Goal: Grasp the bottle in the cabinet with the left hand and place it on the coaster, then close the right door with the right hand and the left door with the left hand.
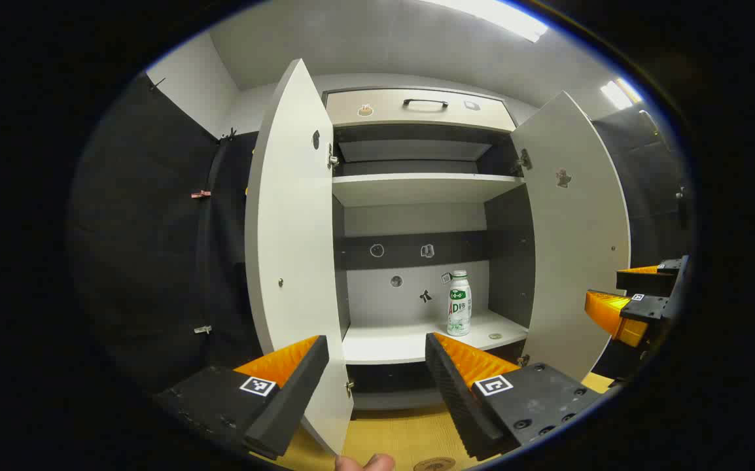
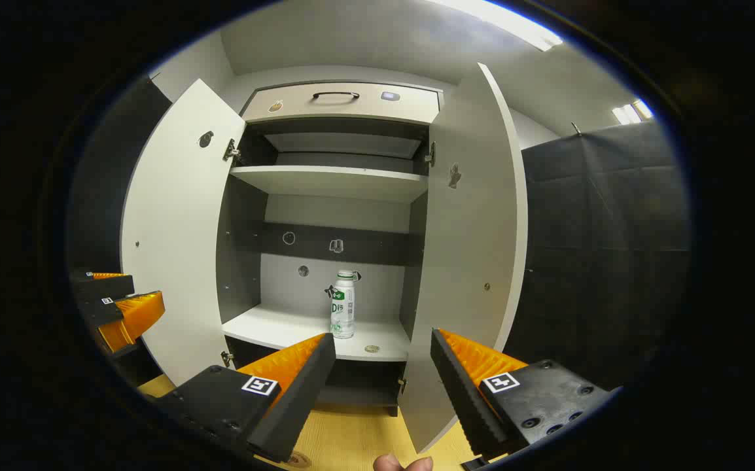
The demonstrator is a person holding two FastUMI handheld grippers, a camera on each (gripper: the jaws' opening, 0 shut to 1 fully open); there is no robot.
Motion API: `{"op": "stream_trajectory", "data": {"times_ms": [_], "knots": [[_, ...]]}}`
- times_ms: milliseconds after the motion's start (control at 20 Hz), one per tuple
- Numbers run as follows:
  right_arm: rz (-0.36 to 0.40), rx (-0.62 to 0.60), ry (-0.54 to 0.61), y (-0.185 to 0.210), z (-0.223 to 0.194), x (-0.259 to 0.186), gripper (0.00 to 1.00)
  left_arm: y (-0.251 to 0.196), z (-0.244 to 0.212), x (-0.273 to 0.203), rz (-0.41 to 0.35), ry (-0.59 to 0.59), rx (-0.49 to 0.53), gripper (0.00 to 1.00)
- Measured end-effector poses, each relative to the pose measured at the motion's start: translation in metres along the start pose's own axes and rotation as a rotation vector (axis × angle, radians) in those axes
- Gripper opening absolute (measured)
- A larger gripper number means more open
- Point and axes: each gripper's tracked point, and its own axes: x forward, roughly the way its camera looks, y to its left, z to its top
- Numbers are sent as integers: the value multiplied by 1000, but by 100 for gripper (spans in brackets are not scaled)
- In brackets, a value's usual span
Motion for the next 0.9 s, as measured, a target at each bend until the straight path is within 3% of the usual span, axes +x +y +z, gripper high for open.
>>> {"op": "stream_trajectory", "data": {"times_ms": [500, 900], "knots": [[6, -12, -43, 1, 6, 0, 94, 3, -1, -2, 10, -2, 6, 94], [5, 28, -19, -2, 4, 3, 98, 0, 0, 0, 13, -2, 5, 94]]}}
